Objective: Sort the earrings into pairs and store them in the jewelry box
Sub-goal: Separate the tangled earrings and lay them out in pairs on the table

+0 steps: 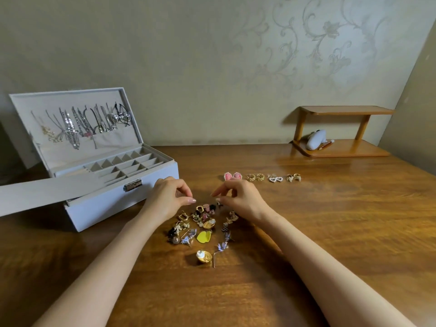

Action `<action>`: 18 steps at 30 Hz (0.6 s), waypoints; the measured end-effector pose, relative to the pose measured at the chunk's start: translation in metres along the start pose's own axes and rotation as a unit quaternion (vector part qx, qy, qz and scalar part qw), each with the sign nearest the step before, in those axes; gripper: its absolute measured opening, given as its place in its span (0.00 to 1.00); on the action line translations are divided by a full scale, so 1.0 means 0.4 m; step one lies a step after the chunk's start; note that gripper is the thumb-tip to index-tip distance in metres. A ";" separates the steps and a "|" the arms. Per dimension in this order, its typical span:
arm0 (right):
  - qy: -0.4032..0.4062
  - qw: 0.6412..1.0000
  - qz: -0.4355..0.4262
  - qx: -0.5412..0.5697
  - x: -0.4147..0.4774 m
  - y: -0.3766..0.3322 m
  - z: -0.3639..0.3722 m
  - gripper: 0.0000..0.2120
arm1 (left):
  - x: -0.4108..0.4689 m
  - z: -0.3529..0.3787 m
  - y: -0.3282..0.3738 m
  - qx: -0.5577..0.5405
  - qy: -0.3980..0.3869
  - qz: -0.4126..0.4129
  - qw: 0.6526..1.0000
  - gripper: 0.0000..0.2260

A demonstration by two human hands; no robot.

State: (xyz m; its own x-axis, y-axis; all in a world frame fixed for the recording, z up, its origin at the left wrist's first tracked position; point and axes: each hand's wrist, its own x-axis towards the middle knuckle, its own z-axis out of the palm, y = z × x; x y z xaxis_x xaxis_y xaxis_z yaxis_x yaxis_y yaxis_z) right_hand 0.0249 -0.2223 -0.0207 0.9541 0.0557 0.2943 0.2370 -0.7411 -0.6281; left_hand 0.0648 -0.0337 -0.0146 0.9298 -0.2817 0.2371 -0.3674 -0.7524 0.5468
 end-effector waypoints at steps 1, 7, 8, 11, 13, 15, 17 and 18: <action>0.004 1.000 -0.007 0.002 -0.002 0.002 0.008 0.06 | -0.002 -0.006 -0.001 0.008 -0.007 0.000 1.000 0.05; -0.001 0.997 -0.056 -0.050 -0.015 0.019 0.018 0.10 | -0.020 -0.046 -0.006 0.043 -0.114 -0.027 0.992 0.03; -0.008 0.997 -0.066 -0.050 -0.018 0.017 0.018 0.10 | -0.022 -0.046 -0.007 0.047 -0.132 -0.028 0.990 0.03; -0.021 0.994 -0.089 -0.058 -0.023 0.005 0.019 0.11 | -0.024 -0.036 -0.008 0.050 -0.156 -0.022 0.986 0.04; -0.029 0.992 -0.095 -0.081 -0.023 0.002 0.022 0.11 | -0.023 -0.026 -0.007 0.053 -0.142 -0.018 0.988 0.04; -0.039 0.989 -0.096 -0.103 -0.025 0.003 0.028 0.10 | -0.023 -0.017 -0.004 0.061 -0.124 -0.013 0.990 0.03; -0.040 0.990 -0.089 -0.105 -0.026 0.002 0.028 0.09 | -0.024 -0.012 -0.001 0.060 -0.110 -0.007 0.992 0.03; -0.040 0.990 -0.084 -0.104 -0.027 0.000 0.026 0.09 | -0.024 -0.011 0.001 0.056 -0.102 -0.006 0.993 0.03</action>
State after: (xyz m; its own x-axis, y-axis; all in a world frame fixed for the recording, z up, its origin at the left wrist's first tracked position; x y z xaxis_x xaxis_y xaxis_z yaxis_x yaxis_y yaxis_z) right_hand 0.0166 -0.2160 -0.0315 0.9176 0.2370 0.3192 0.3593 -0.8380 -0.4107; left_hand 0.0557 -0.0289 -0.0131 0.9237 -0.3789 0.0566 -0.3619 -0.8146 0.4532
